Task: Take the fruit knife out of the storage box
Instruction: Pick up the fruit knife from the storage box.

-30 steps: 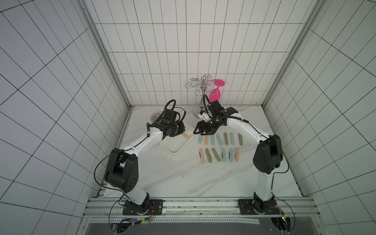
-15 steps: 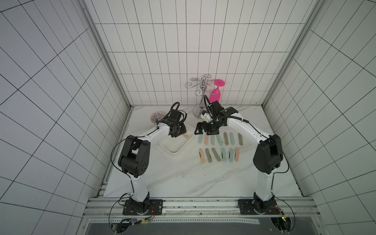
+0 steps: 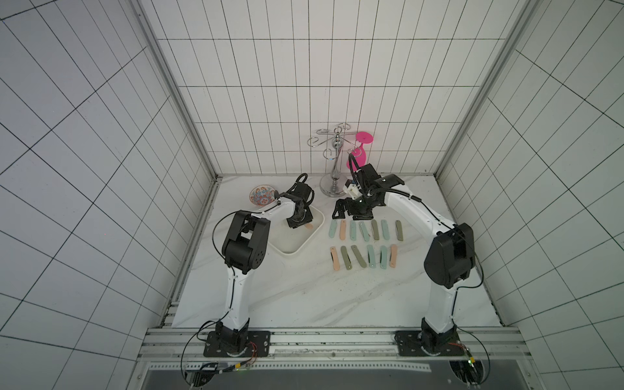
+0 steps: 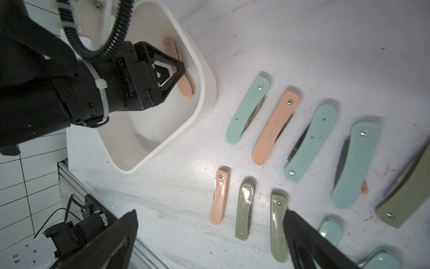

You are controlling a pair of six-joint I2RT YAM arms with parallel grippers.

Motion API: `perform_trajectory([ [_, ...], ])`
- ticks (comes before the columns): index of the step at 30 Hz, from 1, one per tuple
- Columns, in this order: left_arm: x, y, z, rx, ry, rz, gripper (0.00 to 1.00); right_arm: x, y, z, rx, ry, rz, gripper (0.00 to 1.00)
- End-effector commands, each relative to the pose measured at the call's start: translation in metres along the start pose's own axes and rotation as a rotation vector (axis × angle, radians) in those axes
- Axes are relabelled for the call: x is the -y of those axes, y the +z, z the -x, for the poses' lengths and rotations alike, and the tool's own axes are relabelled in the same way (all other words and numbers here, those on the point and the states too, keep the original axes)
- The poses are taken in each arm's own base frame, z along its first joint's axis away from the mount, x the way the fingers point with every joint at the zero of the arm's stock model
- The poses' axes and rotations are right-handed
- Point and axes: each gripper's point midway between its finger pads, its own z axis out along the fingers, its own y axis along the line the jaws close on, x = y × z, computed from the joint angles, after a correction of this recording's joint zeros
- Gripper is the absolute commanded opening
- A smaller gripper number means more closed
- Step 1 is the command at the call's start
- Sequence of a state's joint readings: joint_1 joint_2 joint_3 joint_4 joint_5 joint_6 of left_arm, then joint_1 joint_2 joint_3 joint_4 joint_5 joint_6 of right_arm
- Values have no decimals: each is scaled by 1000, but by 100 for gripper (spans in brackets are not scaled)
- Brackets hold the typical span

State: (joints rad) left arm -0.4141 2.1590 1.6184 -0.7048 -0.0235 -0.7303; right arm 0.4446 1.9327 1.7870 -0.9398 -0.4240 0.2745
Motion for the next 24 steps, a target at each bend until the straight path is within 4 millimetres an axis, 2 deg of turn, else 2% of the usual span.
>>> perform_trajectory([
  [1, -9, 10, -5, -17, 2, 54, 46, 6, -9, -12, -23, -2, -10, 98],
  [10, -27, 22, -34, -126, 50, 113, 41, 6, -5, -13, -40, 11, 17, 99],
  [18, -50, 26, -56, -188, 103, 164, 28, 3, -5, -14, -45, 17, 34, 99],
  [24, -53, 18, -58, -178, 131, 148, 23, -1, 0, -17, -56, 13, 37, 99],
])
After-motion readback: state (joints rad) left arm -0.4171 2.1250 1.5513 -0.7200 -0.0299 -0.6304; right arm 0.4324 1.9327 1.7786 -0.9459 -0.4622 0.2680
